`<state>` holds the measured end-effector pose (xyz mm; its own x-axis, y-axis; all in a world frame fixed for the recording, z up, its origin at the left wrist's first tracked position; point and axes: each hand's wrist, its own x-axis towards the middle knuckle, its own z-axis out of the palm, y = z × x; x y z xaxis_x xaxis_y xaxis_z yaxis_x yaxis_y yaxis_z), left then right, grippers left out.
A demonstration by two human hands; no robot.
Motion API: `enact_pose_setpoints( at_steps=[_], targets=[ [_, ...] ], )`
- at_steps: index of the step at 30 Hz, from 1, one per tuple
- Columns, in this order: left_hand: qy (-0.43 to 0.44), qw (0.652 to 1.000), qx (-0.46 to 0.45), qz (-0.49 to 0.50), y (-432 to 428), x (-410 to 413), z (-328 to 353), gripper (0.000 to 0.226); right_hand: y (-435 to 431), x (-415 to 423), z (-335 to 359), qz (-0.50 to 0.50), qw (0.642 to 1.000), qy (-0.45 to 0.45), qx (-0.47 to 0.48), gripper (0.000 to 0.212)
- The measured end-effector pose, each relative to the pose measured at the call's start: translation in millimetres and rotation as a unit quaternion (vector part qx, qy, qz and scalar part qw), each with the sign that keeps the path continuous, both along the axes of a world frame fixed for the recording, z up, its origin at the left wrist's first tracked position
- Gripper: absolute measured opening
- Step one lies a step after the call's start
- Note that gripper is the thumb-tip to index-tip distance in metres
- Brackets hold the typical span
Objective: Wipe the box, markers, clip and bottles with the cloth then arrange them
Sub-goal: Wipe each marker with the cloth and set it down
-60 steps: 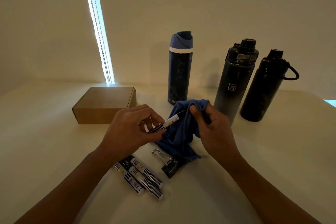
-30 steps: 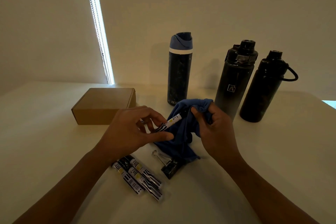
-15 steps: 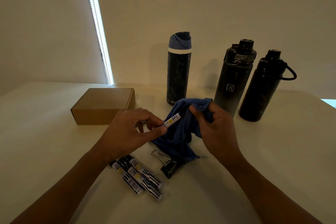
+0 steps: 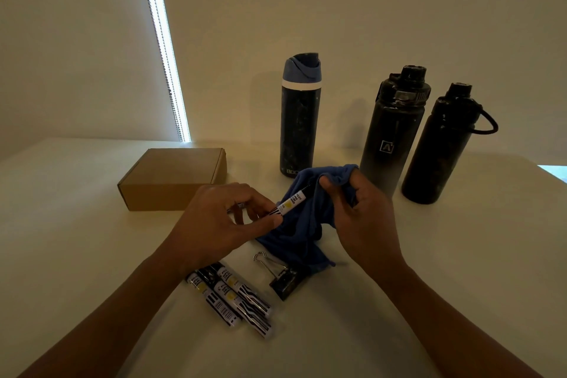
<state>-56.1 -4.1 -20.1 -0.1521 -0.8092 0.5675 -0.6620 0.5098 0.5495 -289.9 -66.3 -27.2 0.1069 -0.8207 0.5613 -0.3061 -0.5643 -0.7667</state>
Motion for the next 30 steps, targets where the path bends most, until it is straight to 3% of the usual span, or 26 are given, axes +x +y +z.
enact_pose_setpoints(
  at_steps=[7,12,19,26,30],
  targets=[
    [0.025,0.999,0.002,0.023,3.7,-3.1,5.0,0.013,2.7,2.9,5.0,-0.001,0.999,-0.004,-0.033,0.005],
    [0.005,1.000,0.004,0.013,3.4,-1.5,4.6,0.017,1.3,2.3,1.1,0.001,1.000,-0.006,0.024,0.038],
    [-0.005,1.000,-0.013,-0.003,3.1,-3.4,4.6,0.020,-4.0,-1.9,2.3,0.037,0.997,-0.055,0.027,0.019],
    [-0.010,1.000,-0.014,0.003,3.1,-1.0,4.3,0.021,-6.7,2.6,-2.4,0.065,0.996,-0.022,0.051,0.037],
    [-0.016,1.000,-0.018,-0.003,3.6,-3.1,4.6,0.022,-4.2,0.8,1.6,0.066,0.998,-0.004,0.011,0.015]
  ],
)
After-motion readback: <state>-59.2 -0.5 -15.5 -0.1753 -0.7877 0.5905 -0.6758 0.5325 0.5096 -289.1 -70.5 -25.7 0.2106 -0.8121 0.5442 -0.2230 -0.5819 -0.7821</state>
